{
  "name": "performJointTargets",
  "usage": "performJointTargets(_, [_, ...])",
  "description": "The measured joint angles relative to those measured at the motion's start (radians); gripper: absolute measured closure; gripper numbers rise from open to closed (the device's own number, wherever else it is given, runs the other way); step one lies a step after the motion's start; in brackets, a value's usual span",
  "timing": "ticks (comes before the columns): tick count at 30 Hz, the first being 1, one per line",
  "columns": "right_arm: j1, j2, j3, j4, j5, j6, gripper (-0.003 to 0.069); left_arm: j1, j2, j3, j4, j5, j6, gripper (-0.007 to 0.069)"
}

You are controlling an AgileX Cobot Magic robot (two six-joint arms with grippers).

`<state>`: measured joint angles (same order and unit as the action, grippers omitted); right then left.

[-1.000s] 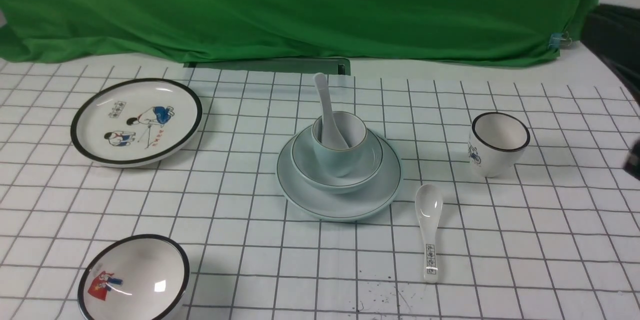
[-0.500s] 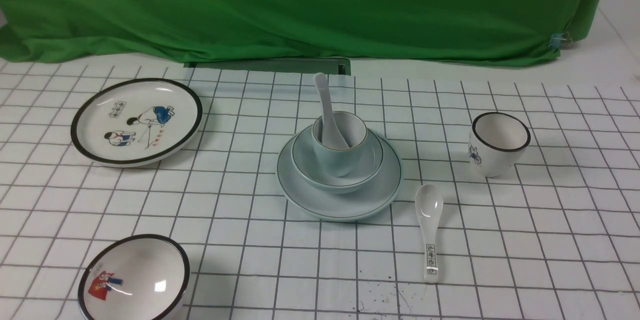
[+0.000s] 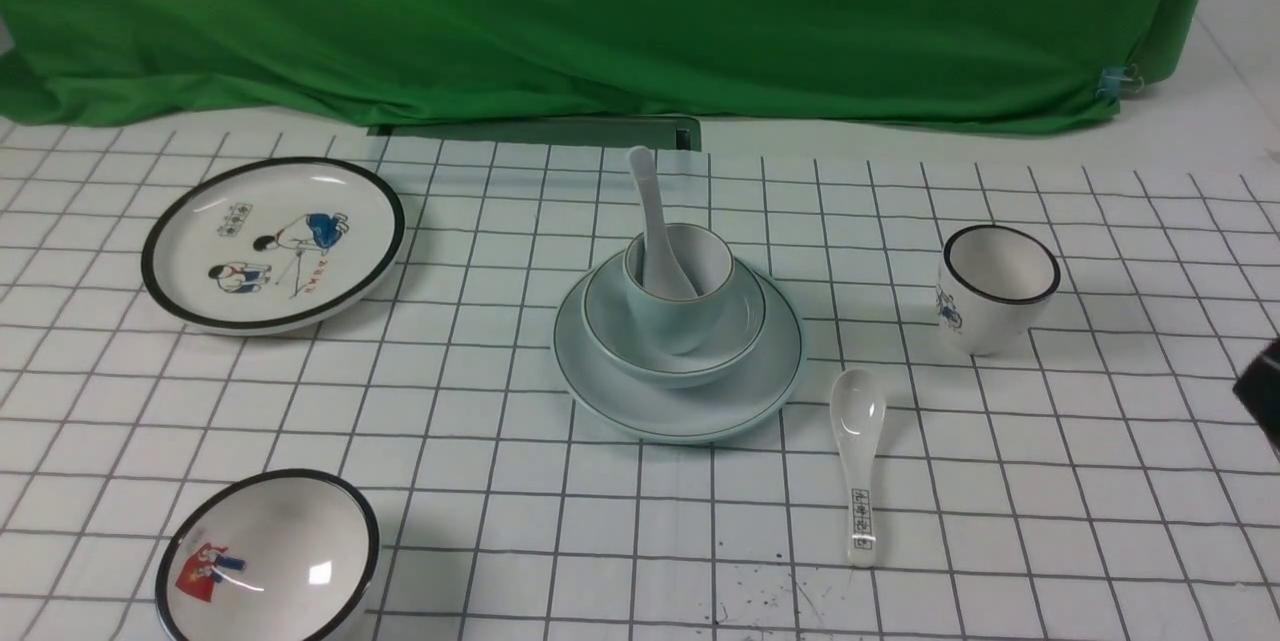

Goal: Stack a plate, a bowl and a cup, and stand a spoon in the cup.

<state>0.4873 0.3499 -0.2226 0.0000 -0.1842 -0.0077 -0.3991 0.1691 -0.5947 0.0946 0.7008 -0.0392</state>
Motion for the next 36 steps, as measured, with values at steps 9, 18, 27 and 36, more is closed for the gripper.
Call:
performJointTargets(9, [-0.434,-0.265,0.196,0.043,0.134,-0.006,0.065,0.0,0.0,0.0,0.001,0.0,0.004,0.0656])
performJointTargets(18, [-0.611,-0.347,0.231,0.0,0.323,-0.008,0.0652,0.0,0.0,0.0,0.001,-0.001,0.004,0.0656])
performJointTargets(27, [-0.577,-0.35,0.231,-0.006,0.4,-0.008,0.0652,0.0,0.0,0.0,0.003,0.0,0.005,0.0656])
performJointTargets(36, [-0.572,-0.35,0.231,-0.006,0.404,-0.008,0.0645,0.0,0.0,0.0,0.005,0.0,0.005,0.0655])
